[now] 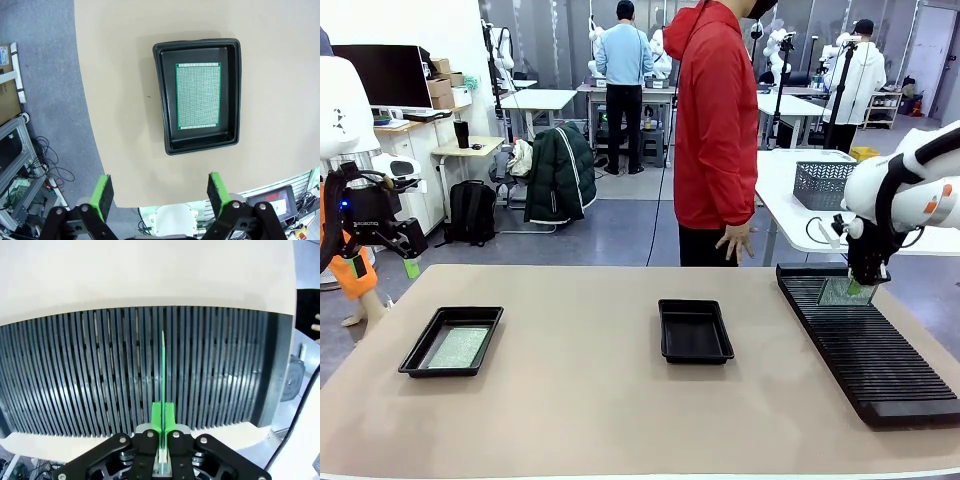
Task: Inspect and transfer BCBs to ESD trays.
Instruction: Pick up the Blank PCB from the PCB Rack and place it in the right ESD tray.
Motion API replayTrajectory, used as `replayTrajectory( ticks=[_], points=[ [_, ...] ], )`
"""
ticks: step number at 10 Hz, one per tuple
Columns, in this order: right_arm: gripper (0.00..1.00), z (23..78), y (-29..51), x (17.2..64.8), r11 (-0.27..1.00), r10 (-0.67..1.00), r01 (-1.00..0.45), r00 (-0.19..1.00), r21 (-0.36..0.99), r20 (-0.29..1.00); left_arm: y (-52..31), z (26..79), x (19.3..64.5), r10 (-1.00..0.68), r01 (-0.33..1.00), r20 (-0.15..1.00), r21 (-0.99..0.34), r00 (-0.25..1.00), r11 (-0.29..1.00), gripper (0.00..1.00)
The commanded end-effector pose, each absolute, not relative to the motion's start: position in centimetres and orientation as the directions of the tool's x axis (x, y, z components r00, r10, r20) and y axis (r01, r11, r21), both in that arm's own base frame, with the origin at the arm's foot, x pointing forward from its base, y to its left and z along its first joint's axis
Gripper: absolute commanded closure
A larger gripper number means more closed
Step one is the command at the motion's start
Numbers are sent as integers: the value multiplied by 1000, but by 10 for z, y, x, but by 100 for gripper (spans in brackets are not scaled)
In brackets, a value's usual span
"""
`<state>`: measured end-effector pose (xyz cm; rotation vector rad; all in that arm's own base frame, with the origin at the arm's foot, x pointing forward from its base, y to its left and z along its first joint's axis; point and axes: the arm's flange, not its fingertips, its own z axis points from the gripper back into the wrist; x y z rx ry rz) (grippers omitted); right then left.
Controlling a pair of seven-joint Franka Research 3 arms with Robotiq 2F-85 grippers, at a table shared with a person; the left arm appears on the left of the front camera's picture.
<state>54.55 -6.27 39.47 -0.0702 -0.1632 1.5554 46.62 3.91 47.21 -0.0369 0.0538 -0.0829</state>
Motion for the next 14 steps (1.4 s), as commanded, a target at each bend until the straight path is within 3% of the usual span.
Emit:
replayTrajectory(
  ticks=[1,8,14],
  points=[
    [100,442,-63,548,16,999,-992,9,-122,51,40,470,465,-88,87,-39,-40,995,995,0],
    [100,616,-57,550,21,1000,-996,21,-83,3,40,470,465,-88,87,-39,-40,995,995,0],
    [100,640,-60,545,-2,1000,-994,-3,-107,17,40,470,465,-88,87,-39,-40,995,995,0]
  ],
)
